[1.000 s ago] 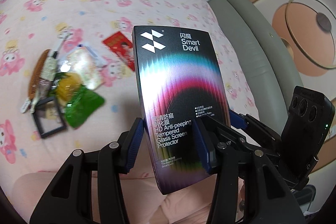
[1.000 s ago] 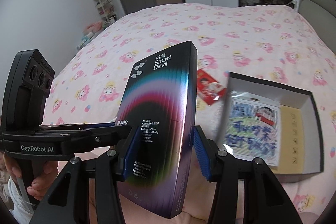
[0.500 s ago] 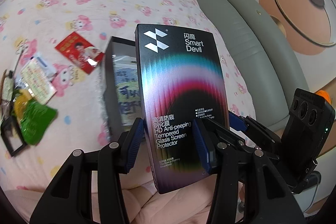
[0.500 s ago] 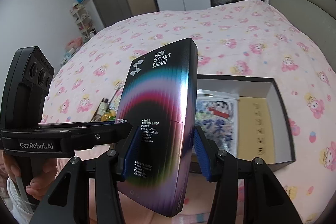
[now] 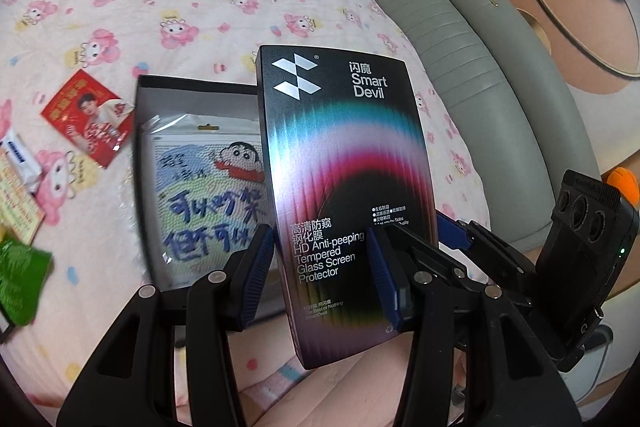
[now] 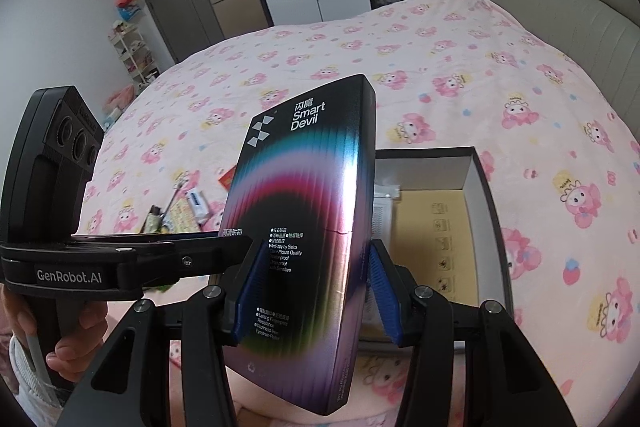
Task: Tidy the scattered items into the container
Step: 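Carry the Smart Devil box with the left gripper over the black box, then lower the Smart Devil box beside the bead-art bag and open the left gripper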
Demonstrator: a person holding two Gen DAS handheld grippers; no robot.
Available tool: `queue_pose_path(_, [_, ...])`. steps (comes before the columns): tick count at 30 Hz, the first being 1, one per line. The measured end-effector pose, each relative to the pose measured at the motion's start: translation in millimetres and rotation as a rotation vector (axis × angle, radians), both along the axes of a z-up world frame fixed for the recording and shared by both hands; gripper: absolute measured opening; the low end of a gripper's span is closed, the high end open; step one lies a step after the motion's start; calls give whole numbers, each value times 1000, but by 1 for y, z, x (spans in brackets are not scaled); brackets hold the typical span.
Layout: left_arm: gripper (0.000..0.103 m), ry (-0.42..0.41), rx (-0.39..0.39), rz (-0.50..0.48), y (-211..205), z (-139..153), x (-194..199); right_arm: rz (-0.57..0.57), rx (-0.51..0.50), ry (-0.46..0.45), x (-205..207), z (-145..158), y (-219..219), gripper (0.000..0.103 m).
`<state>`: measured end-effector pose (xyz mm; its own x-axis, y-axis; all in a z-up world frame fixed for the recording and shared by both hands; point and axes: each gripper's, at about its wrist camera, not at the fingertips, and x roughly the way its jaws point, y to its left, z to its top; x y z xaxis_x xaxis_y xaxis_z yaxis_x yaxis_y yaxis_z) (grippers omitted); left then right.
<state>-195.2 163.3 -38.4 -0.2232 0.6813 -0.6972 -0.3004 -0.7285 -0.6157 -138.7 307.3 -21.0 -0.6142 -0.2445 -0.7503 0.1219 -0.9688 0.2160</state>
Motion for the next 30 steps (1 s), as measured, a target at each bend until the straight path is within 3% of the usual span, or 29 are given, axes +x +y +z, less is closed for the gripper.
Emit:
queue_pose_path(14, [48, -20, -32, -25, 32, -30, -55, -17, -9, -9, -51, -27, 29, 46])
queue_pose_path(25, [48, -127, -72, -34, 48, -79, -70, 1, -41, -124, -72, -74, 47, 46])
queue_pose_path(30, [48, -143, -128, -31, 51, -89, -71, 16, -44, -179, -79, -89, 45, 46])
